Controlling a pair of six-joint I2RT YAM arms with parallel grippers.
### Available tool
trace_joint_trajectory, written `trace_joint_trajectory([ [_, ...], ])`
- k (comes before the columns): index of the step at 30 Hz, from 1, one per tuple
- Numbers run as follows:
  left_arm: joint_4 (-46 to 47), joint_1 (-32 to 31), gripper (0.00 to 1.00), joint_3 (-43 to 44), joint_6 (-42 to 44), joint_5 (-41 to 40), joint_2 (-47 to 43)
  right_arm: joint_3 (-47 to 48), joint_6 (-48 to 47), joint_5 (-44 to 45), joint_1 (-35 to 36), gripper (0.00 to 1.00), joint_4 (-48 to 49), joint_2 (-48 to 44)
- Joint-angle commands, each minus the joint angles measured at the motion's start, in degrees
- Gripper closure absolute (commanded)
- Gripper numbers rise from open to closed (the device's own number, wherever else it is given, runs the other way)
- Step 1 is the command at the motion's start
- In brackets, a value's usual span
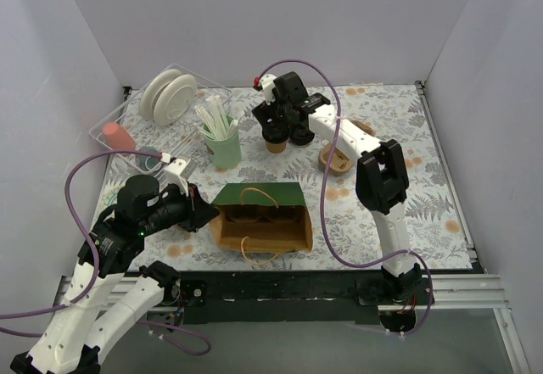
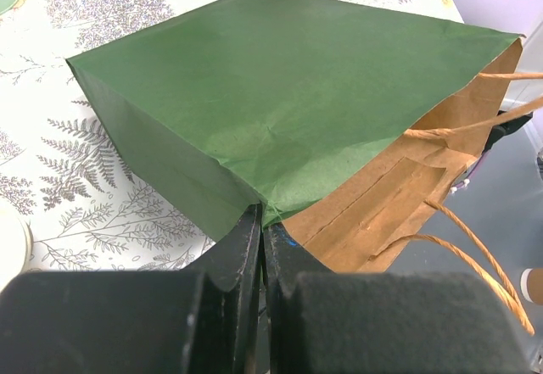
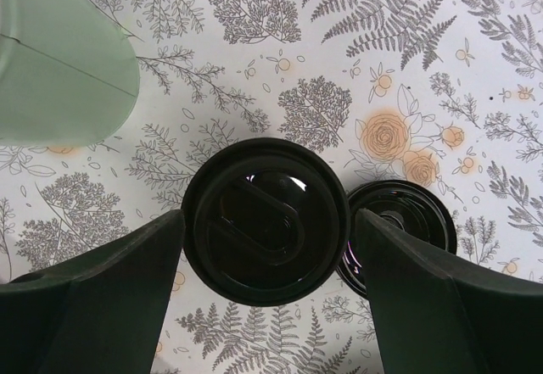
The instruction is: Pack the takeout coffee
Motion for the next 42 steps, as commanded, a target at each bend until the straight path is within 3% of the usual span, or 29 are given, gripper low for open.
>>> trace_joint_trajectory([
  [1, -0.6, -0.1, 1.0, 0.3, -0.2, -0.2, -0.6, 2.1, 0.1, 0.6, 0.2, 0.12, 0.9, 2.1],
  [7, -1.0, -0.1, 1.0, 0.2, -0.7, -0.1, -0.3, 1.6, 0.8, 1.1, 0.2, 0.17, 0.9, 2.8],
  [13, -1.2, -0.1, 1.0, 0.9, -1.0, -0.4, 0.1, 1.3, 1.1, 3.4, 0.2, 0.31, 1.5, 2.6],
  [17, -1.1, -0.1, 1.0, 1.0, -1.3, -0.4, 0.2, 1.6, 0.9, 4.1, 0.2, 0.2, 1.2, 2.5],
  [23, -0.6, -0.1, 1.0, 1.0, -1.1, -0.8, 0.7, 1.9, 0.8, 4.9, 0.2, 0.19, 1.1, 2.4],
  [32, 0.1, -0.1, 1.0, 2.0, -2.2, -1.7, 2.2, 2.2, 0.4, 7.2, 0.2, 0.41, 0.7, 2.2],
  [42, 1.1, -0.1, 1.0, 4.0, -7.9, -2.9, 4.3, 1.5, -0.7, 6.1, 0.2, 0.5, 0.9, -5.0],
])
